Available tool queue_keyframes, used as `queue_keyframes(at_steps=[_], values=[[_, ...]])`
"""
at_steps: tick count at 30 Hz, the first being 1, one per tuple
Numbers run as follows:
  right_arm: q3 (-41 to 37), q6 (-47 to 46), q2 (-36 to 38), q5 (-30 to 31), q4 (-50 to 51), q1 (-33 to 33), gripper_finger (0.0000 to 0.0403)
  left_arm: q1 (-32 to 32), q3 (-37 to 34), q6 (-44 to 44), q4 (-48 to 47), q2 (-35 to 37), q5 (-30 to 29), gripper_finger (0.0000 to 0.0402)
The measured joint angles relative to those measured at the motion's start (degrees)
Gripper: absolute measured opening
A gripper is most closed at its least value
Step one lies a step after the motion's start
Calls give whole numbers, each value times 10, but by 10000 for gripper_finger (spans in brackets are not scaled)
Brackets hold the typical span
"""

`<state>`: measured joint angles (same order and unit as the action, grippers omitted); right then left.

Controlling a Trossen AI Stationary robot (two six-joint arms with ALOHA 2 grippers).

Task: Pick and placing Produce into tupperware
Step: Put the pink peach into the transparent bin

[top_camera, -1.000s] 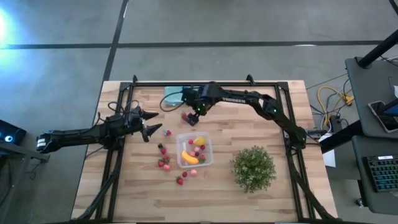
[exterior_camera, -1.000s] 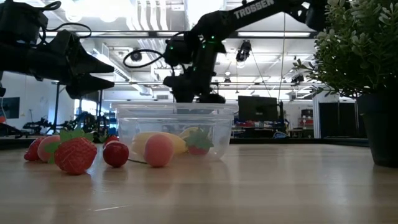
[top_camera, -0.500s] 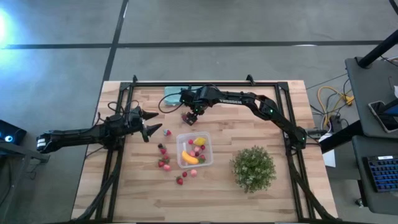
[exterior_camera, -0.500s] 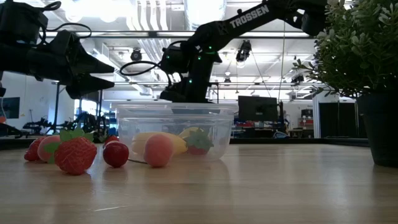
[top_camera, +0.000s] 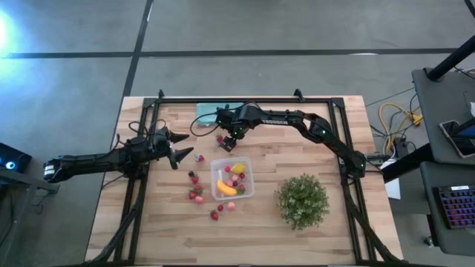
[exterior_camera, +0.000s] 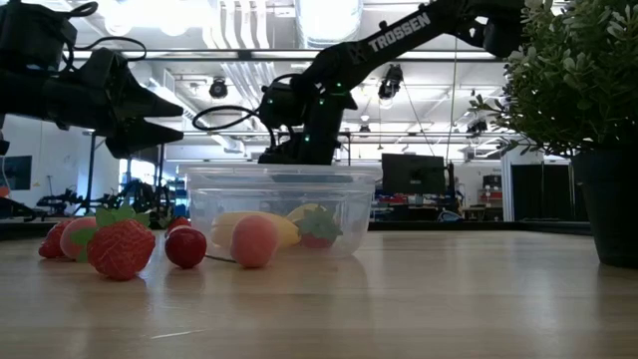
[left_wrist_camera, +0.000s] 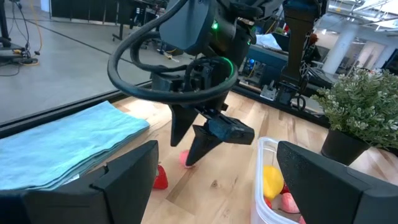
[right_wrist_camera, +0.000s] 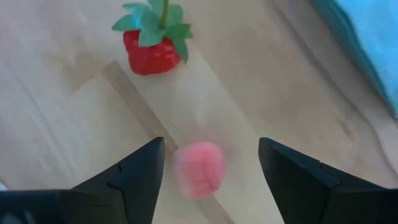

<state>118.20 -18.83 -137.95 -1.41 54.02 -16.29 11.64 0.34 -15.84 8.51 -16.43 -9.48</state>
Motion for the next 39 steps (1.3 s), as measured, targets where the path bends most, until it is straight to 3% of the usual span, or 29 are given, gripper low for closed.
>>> queue_keyframes(at_steps=[14,29,39], values=[[-20,-14,0,-13,9,0,248,0,0,0,0,0,0,314],[-21,-17,0,-13,5,0,117,0,0,0,0,0,0,314],[20,-11,25,-71,82,3,102,0,0,0,0,0,0,314]])
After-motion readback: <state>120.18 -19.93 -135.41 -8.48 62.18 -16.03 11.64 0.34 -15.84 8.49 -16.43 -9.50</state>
